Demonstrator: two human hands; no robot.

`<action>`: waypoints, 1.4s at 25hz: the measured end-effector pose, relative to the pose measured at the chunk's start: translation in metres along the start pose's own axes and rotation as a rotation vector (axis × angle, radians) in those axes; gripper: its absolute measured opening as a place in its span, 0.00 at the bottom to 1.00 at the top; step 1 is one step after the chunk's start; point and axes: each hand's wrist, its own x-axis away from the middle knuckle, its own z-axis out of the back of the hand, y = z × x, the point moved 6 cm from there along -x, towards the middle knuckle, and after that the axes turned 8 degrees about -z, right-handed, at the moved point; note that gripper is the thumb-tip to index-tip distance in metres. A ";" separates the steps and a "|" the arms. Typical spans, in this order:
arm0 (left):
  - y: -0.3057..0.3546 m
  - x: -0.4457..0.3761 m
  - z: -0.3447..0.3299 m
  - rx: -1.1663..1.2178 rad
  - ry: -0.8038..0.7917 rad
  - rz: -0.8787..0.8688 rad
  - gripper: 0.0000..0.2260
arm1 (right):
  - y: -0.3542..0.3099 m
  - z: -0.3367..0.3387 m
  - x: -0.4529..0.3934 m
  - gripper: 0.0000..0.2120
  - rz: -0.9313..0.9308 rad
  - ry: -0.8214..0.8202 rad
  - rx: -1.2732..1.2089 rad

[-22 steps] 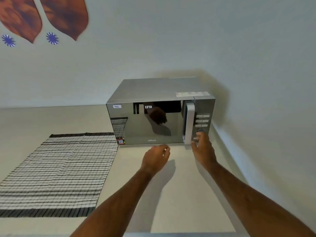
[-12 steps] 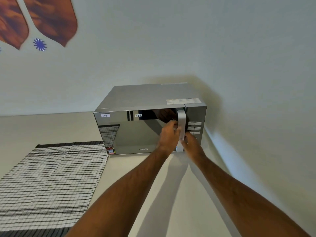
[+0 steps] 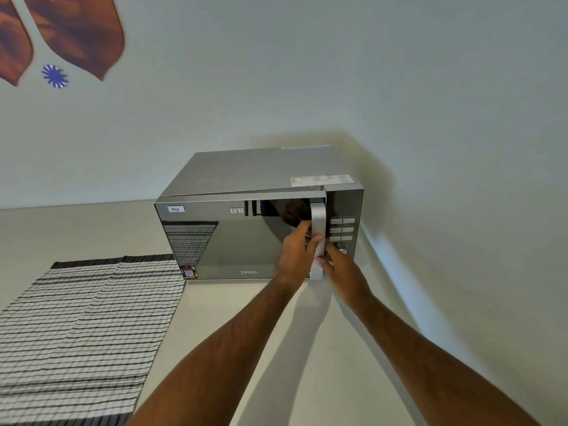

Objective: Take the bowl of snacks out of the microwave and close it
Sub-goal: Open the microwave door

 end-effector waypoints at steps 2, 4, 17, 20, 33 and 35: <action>-0.002 0.006 0.002 -0.007 0.002 -0.013 0.10 | 0.001 0.000 0.005 0.17 0.012 0.012 0.018; 0.001 0.011 0.005 -0.020 -0.017 -0.018 0.11 | 0.000 0.000 0.012 0.17 0.014 0.018 0.024; 0.028 0.090 0.044 0.041 -0.026 -0.012 0.12 | 0.026 -0.002 0.062 0.16 0.164 -0.109 0.308; 0.036 0.117 0.056 0.070 0.035 -0.035 0.18 | 0.036 -0.006 0.073 0.18 0.216 -0.112 0.418; 0.052 0.215 0.153 0.028 0.343 -0.093 0.19 | 0.028 -0.053 0.101 0.22 0.414 -0.150 0.602; 0.051 0.229 0.173 0.028 0.414 -0.085 0.18 | 0.022 -0.063 0.103 0.20 0.442 -0.150 0.624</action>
